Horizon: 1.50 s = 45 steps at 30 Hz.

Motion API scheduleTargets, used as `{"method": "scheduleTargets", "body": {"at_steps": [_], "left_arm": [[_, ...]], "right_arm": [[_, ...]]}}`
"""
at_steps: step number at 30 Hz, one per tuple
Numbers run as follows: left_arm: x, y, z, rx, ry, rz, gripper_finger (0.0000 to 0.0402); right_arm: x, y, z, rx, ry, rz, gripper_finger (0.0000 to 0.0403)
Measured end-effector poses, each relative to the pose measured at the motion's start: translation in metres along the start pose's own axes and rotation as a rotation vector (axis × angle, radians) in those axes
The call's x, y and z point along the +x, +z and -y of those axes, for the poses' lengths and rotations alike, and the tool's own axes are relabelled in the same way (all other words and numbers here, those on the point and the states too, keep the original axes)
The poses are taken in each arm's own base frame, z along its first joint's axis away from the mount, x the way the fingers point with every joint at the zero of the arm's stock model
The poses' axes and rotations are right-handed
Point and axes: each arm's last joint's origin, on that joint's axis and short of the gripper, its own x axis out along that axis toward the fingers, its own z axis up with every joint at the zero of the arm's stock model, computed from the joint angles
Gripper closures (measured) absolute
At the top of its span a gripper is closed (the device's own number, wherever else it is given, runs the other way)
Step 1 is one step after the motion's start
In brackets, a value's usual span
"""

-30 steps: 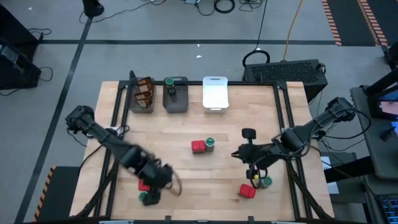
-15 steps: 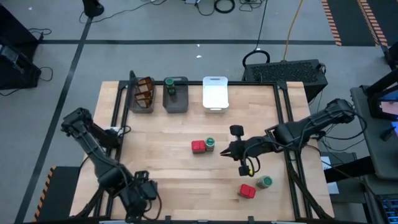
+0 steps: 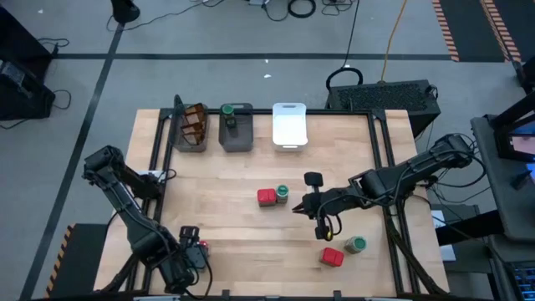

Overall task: Sort spices by type
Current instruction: Put the bottom left green seasoning bottle into the right black bin

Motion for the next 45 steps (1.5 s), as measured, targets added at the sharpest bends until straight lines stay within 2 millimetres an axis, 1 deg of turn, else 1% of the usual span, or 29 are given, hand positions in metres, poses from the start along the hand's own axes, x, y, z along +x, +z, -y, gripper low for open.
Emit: {"method": "scheduleTargets", "body": {"at_steps": [4, 6, 8, 12, 18, 22, 31, 35, 45], "left_arm": [[0.007, -0.003, -0.003, -0.001, 0.023, -0.004, 0.0071], [0.012, -0.003, -0.003, -0.002, 0.011, 0.003, 0.0071], [0.016, -0.004, -0.003, -0.002, -0.003, 0.004, 0.0071], [0.017, -0.004, -0.003, -0.001, -0.003, 0.002, 0.0071], [0.025, -0.005, -0.002, 0.041, 0.007, -0.032, 0.0071], [0.032, -0.004, -0.001, 0.054, 0.018, -0.053, 0.0071], [0.047, -0.004, 0.001, 0.055, 0.037, -0.103, 0.0072], [0.048, -0.004, 0.001, 0.052, 0.032, -0.112, 0.0091], [0.047, -0.005, 0.000, 0.050, 0.037, -0.142, 0.0179]], "right_arm": [[0.003, 0.008, -0.002, -0.039, 0.013, 0.085, 0.0403], [0.009, 0.011, -0.003, -0.072, 0.052, 0.113, 0.0403], [0.013, 0.011, -0.001, -0.091, 0.076, 0.101, 0.0403], [0.024, 0.009, 0.006, -0.077, 0.119, 0.071, 0.0403], [0.035, 0.012, 0.006, -0.087, 0.164, 0.108, 0.0403], [0.039, 0.013, 0.005, -0.109, 0.164, 0.133, 0.0403], [0.039, 0.013, 0.005, -0.102, 0.165, 0.132, 0.0403], [0.039, 0.013, 0.005, -0.099, 0.167, 0.131, 0.0403], [0.038, 0.013, 0.004, -0.101, 0.190, 0.126, 0.0403]]}}
